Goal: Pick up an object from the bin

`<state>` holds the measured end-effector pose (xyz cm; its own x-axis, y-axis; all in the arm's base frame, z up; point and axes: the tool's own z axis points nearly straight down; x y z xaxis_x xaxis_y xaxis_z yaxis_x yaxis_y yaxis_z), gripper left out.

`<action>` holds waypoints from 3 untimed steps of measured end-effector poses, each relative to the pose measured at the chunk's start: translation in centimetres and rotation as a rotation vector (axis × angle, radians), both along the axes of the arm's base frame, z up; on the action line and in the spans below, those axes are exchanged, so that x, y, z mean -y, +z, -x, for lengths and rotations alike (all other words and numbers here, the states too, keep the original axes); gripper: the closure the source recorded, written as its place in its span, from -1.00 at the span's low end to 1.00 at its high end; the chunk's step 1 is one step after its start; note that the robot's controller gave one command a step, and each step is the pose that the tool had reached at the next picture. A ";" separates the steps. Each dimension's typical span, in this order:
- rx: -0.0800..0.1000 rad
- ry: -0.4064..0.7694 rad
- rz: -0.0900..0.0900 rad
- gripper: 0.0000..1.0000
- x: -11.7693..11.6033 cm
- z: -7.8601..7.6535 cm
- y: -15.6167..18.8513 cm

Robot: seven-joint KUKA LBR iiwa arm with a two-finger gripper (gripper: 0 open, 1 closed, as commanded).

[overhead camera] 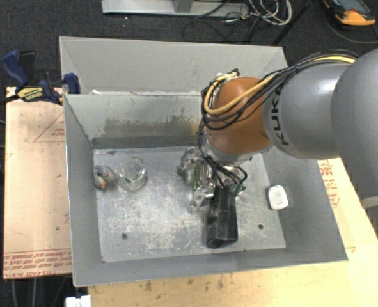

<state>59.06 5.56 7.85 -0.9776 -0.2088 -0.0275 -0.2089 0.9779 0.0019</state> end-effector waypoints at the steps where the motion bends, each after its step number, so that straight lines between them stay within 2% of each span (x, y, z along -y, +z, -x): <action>1: 0.000 -0.001 0.000 -1.00 0.0 0.0 0.0; 2: -0.021 0.070 0.002 -1.00 4.0 -0.4 1.3; 3: -0.018 0.107 0.012 -1.00 8.4 -1.4 3.1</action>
Offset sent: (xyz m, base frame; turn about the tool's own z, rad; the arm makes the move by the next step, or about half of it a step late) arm 0.0117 -0.0800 0.0291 -0.1151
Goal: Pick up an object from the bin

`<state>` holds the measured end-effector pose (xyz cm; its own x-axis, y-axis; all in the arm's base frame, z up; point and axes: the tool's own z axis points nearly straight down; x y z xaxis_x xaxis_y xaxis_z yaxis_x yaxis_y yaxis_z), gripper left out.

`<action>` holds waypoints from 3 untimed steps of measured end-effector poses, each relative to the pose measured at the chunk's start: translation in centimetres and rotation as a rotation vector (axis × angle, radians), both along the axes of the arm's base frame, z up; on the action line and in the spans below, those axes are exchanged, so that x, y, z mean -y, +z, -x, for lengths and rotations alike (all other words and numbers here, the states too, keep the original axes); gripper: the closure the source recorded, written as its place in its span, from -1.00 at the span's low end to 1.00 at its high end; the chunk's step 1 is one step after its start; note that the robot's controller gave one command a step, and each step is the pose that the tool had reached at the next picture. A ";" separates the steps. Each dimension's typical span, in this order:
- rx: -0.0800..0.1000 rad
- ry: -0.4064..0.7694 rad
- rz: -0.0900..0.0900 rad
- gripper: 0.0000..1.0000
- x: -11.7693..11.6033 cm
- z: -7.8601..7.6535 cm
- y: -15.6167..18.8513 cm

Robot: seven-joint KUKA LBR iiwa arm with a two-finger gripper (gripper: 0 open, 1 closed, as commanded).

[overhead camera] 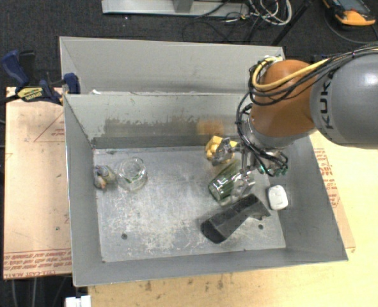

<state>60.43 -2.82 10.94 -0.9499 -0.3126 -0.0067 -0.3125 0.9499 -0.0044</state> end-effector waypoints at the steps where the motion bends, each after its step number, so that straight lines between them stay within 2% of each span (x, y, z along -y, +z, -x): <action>1: -0.002 0.000 -0.001 -1.00 -0.2 0.0 -0.2; 2: 0.026 0.278 0.004 1.00 -2.1 4.9 -2.4; 3: 0.026 0.278 0.004 1.00 -2.1 4.9 -2.4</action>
Offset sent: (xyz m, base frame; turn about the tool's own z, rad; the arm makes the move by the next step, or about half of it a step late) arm -0.0595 0.0224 -0.0343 -0.2821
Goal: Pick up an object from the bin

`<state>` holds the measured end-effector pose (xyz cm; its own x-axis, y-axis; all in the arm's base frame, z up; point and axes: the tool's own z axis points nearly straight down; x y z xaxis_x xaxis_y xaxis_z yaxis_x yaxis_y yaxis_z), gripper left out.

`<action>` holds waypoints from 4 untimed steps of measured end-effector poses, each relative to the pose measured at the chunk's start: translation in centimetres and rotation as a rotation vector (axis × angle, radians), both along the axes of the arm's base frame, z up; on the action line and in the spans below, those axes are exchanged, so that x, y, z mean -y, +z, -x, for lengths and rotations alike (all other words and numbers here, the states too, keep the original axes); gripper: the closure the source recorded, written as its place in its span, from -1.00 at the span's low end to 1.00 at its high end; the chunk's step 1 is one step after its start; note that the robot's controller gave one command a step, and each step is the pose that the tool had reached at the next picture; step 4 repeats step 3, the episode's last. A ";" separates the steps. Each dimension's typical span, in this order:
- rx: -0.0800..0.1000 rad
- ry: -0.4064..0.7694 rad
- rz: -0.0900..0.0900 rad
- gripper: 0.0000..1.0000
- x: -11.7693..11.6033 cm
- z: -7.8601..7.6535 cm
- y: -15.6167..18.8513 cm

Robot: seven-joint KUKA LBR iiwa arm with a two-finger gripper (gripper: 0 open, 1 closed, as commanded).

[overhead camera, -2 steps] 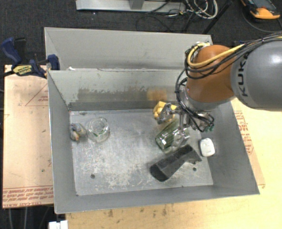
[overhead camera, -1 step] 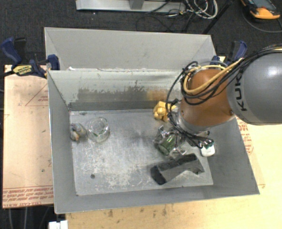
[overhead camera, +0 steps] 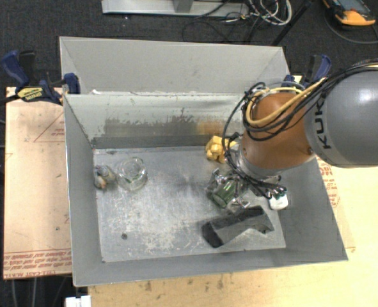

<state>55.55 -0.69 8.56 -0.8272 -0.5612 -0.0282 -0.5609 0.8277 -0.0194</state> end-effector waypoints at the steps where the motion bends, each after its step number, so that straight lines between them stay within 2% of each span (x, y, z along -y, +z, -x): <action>1: -0.031 0.254 0.002 1.00 -3.6 0.1 10.3; 2: -0.032 0.254 0.001 1.00 -3.6 0.1 10.2; 3: -0.032 0.267 0.002 1.00 -3.6 0.1 17.9; 4: -0.032 0.267 0.002 1.00 -3.6 0.1 17.9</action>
Offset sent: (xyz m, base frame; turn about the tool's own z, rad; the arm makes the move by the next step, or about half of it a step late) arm 0.0000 0.0000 0.0000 0.0000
